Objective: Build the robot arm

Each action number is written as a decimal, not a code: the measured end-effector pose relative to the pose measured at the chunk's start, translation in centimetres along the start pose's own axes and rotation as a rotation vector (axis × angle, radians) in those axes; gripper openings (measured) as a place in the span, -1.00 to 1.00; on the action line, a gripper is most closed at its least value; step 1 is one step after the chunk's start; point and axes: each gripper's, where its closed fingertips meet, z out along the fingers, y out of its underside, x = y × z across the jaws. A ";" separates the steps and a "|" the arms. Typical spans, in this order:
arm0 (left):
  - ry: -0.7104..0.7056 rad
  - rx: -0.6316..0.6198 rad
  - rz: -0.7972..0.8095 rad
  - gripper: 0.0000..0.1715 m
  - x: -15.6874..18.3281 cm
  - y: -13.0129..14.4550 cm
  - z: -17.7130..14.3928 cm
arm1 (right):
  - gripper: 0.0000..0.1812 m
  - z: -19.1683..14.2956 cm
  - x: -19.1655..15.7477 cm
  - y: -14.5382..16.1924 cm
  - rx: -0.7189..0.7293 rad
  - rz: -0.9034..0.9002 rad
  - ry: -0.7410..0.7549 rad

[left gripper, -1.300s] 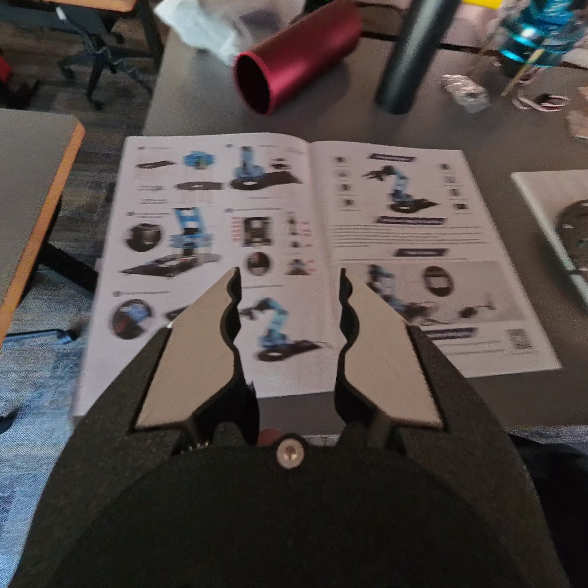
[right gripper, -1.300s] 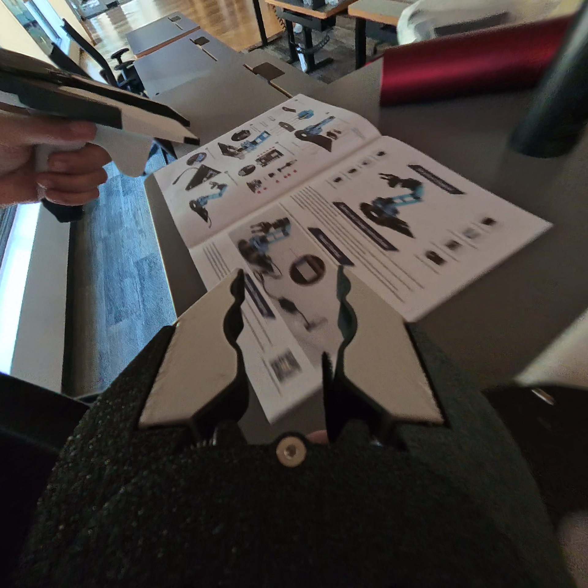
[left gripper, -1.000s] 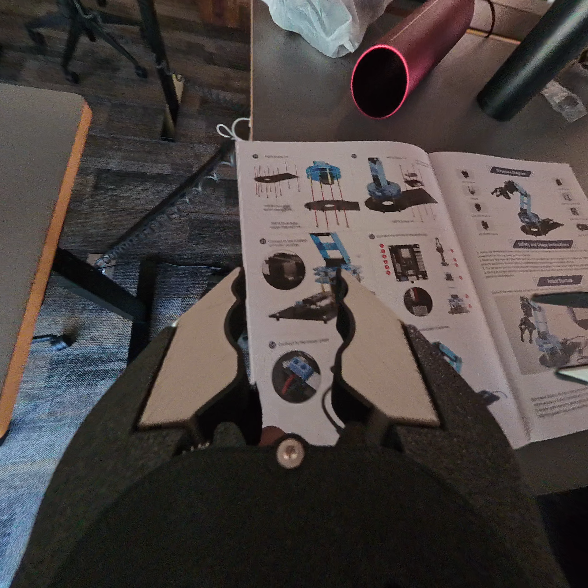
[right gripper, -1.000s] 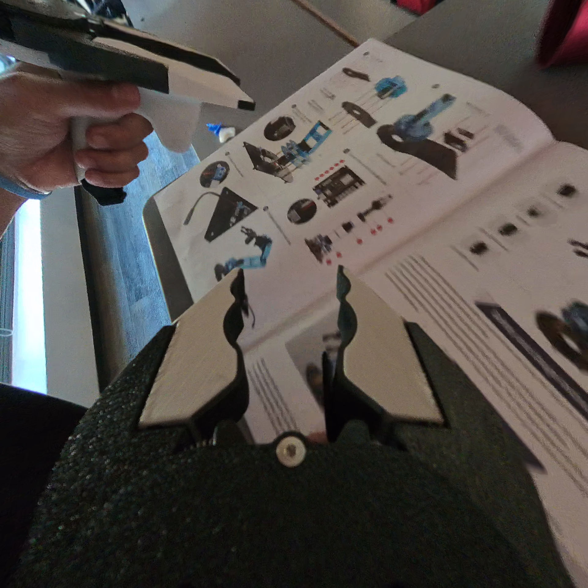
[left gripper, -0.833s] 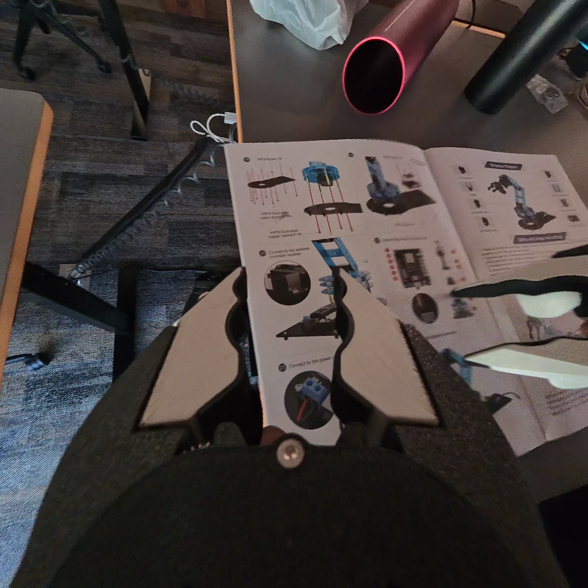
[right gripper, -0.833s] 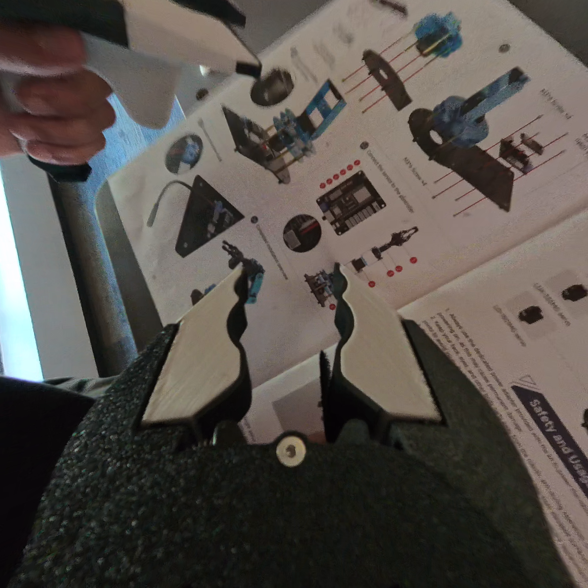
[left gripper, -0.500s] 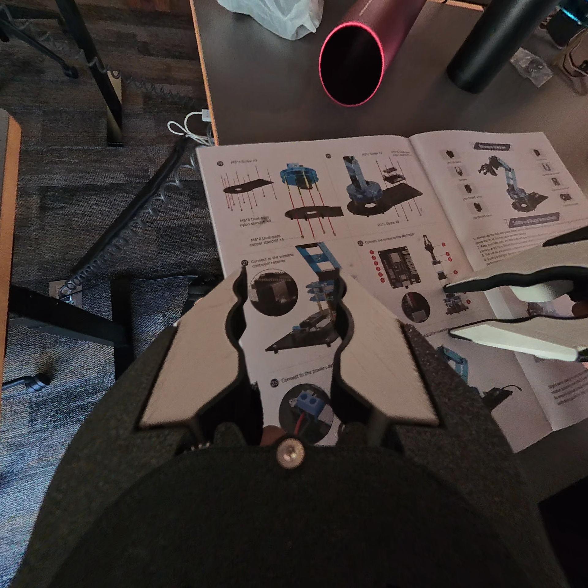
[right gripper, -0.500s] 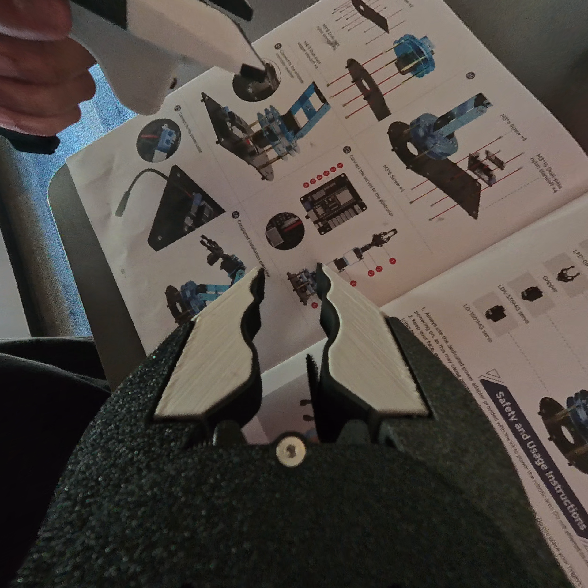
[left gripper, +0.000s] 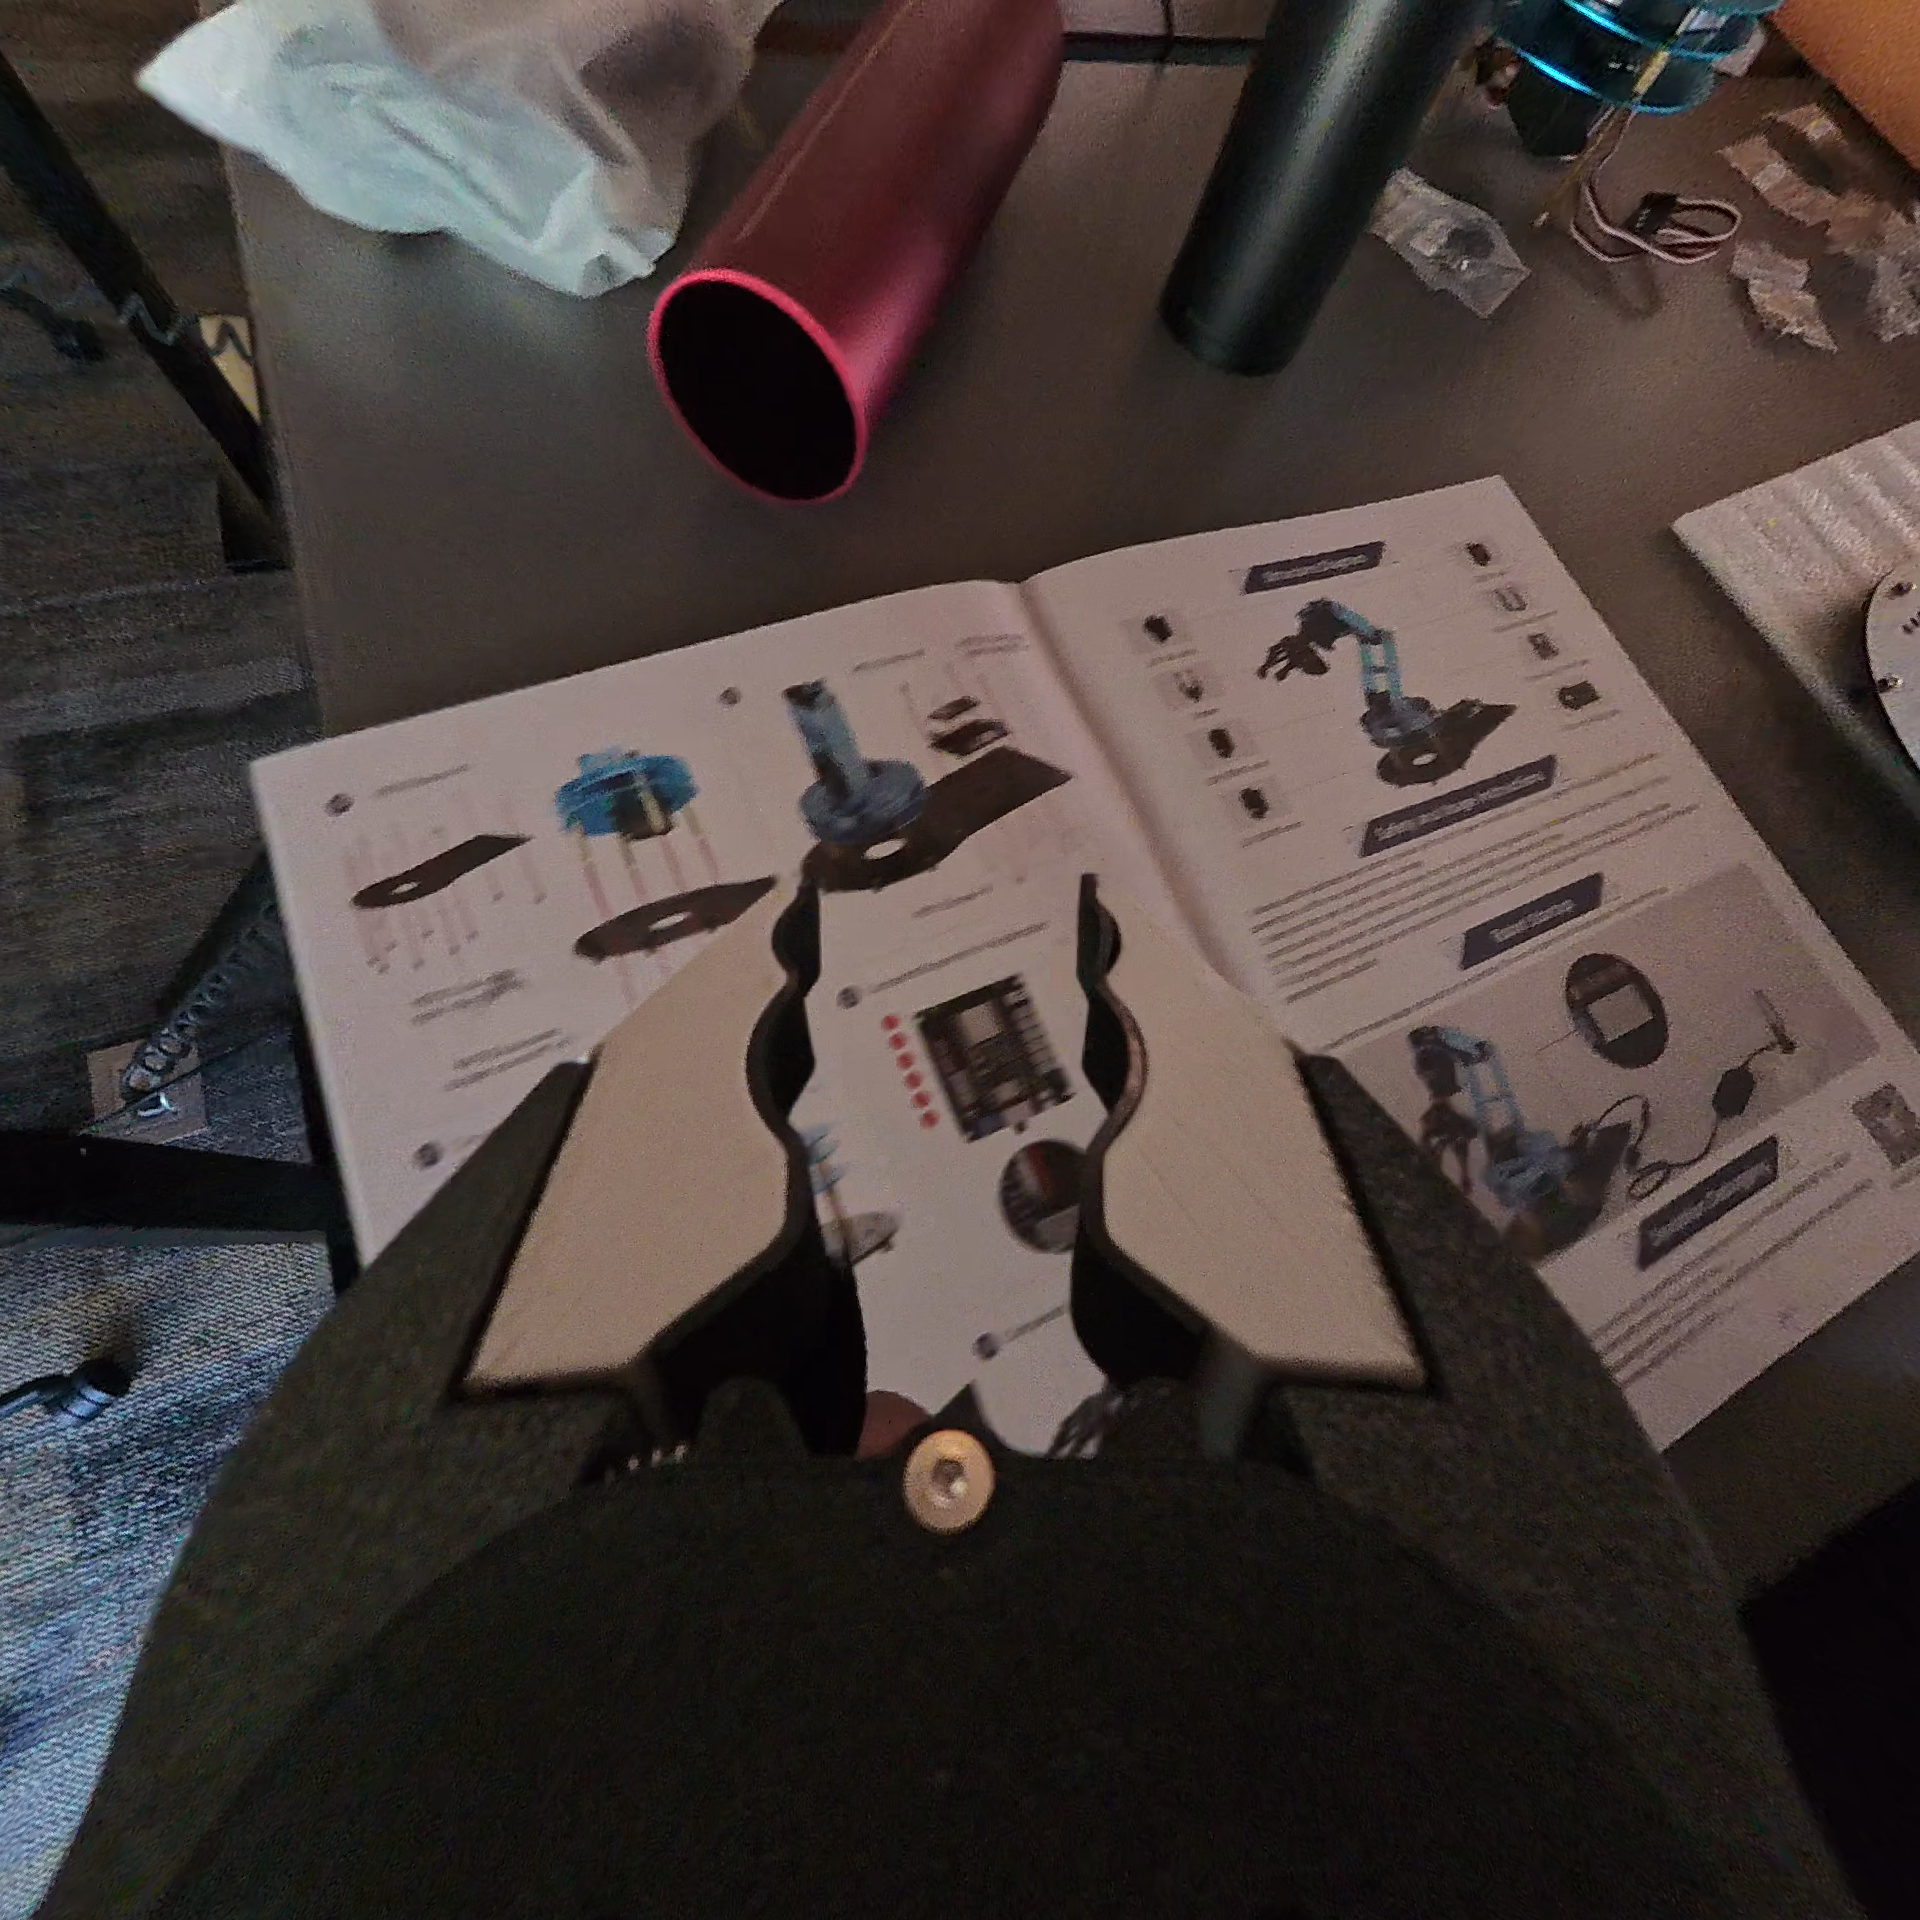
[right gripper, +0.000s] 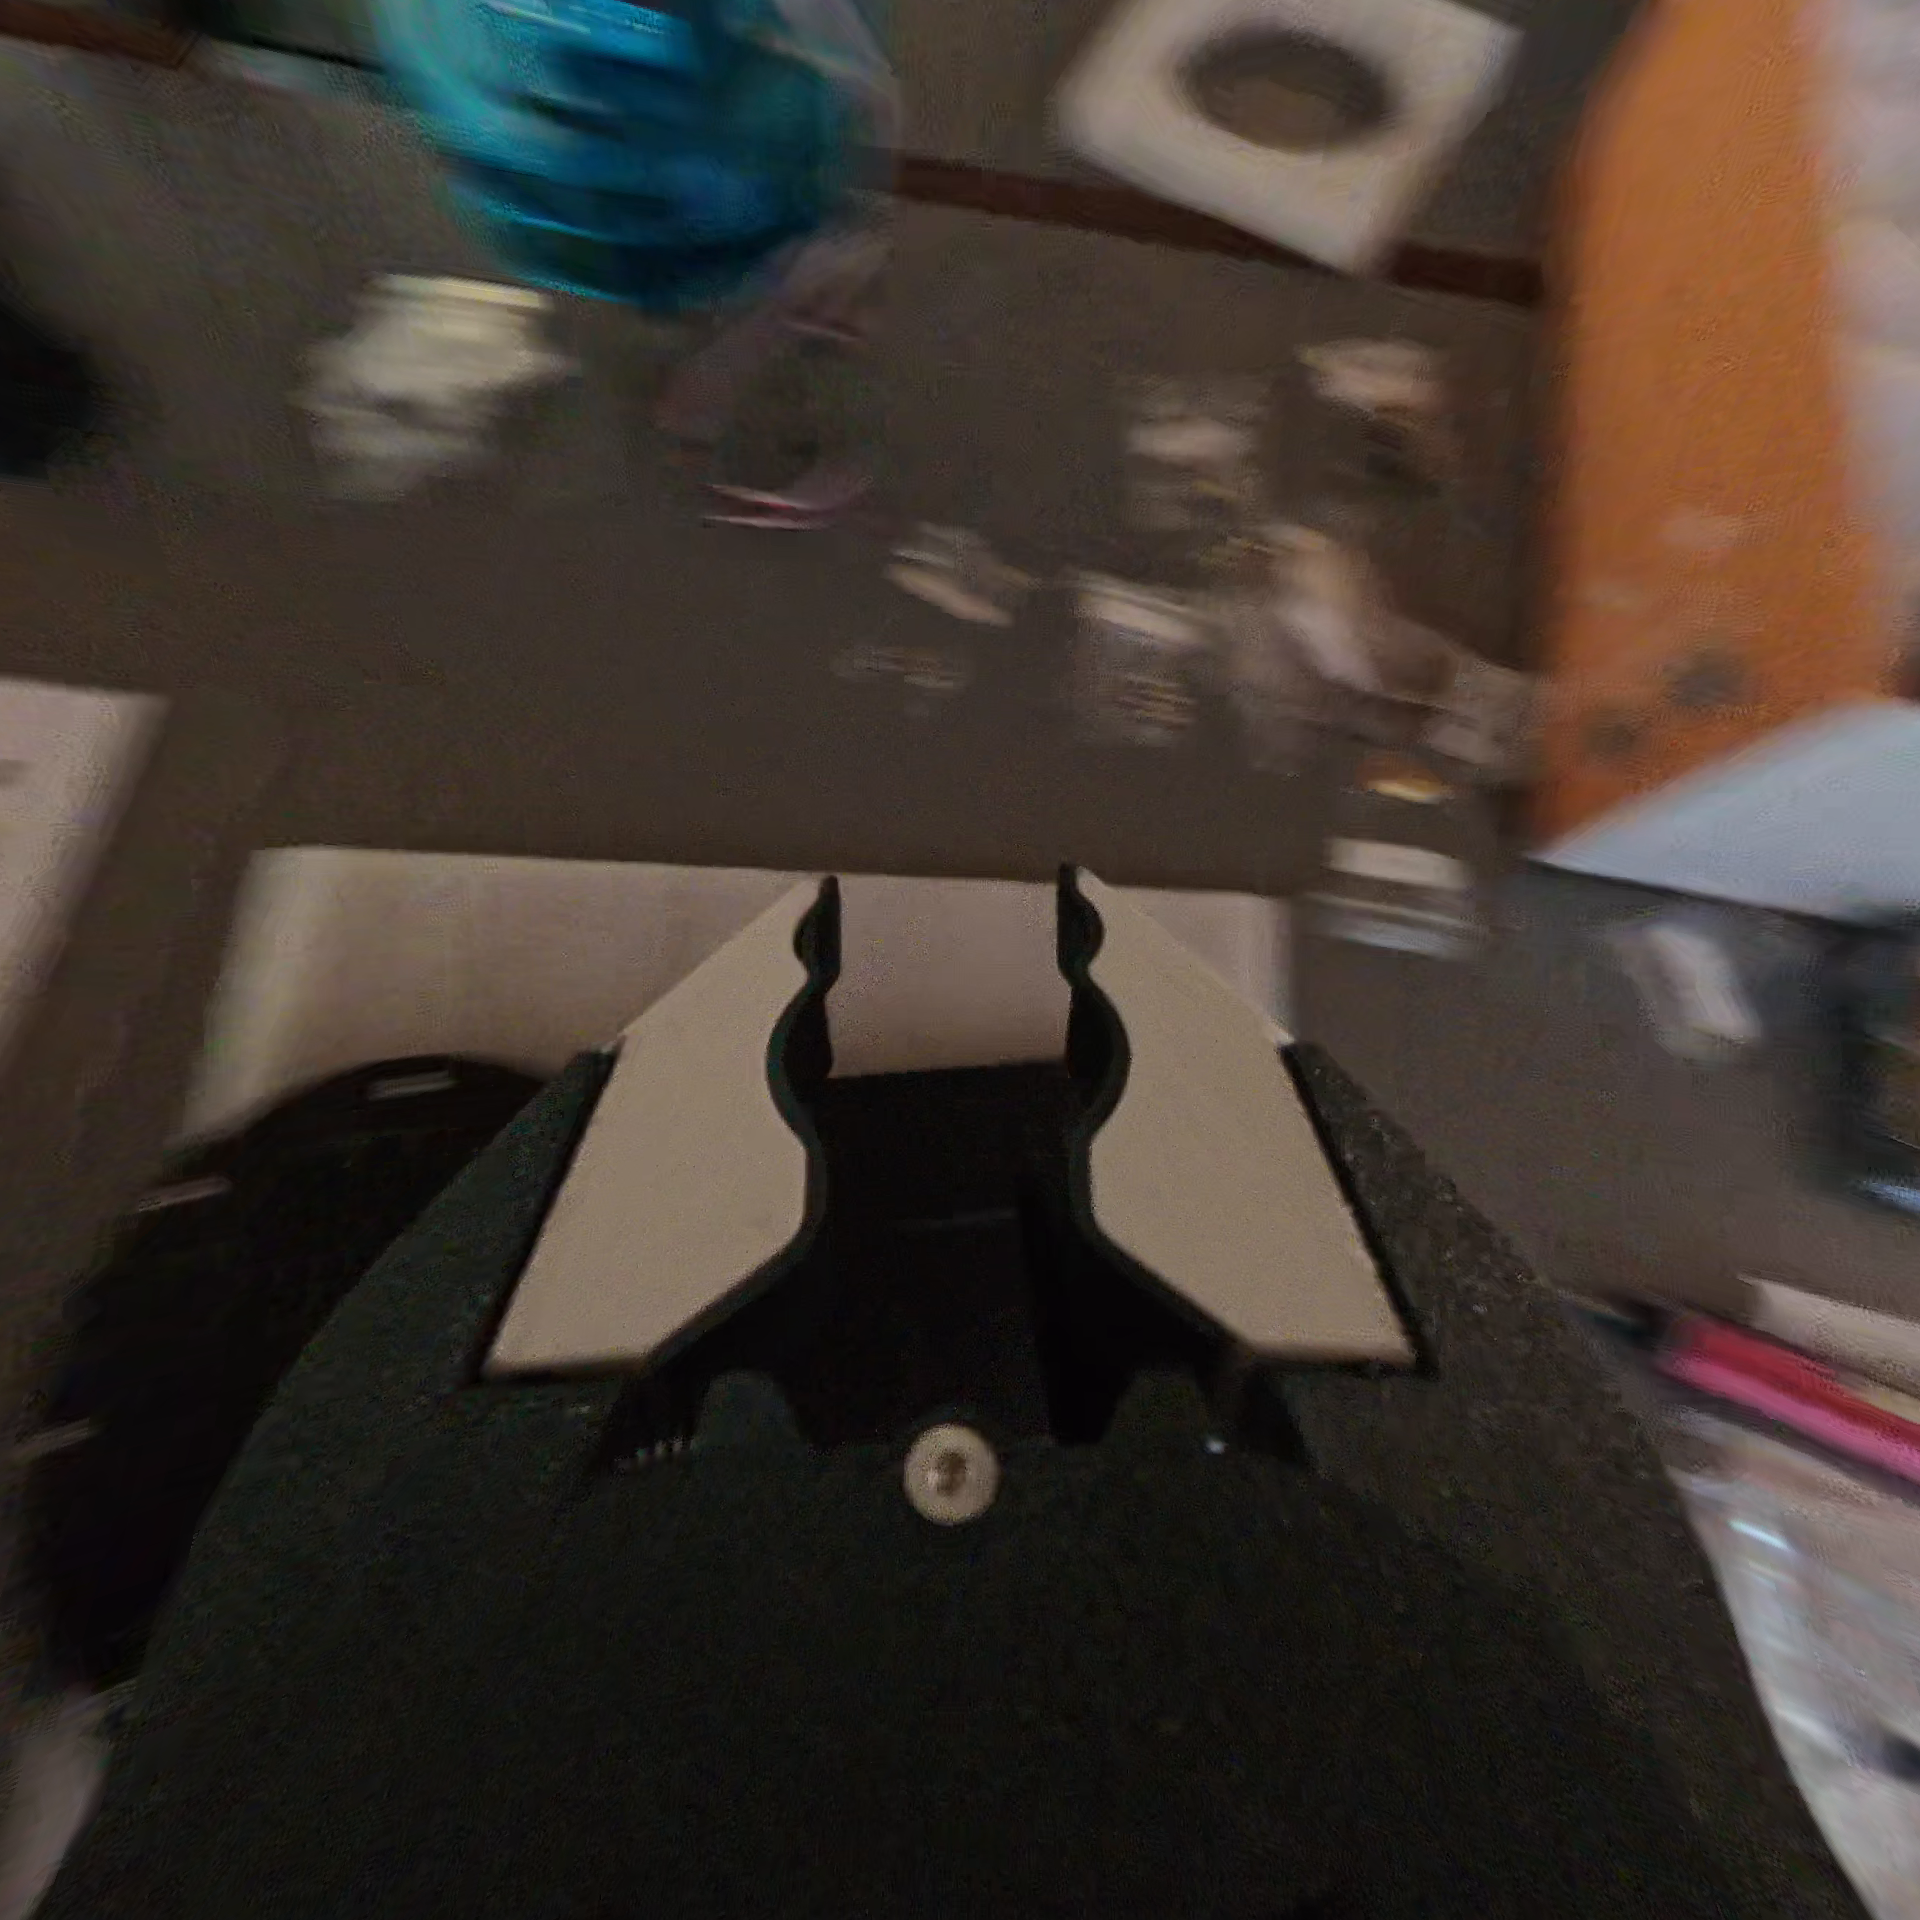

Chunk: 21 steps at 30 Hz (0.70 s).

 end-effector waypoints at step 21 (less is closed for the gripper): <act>0.216 0.015 0.386 -0.43 33.4 -6.9 9.1 | -0.91 -4.9 1.4 5.6 -0.080 -0.442 -0.662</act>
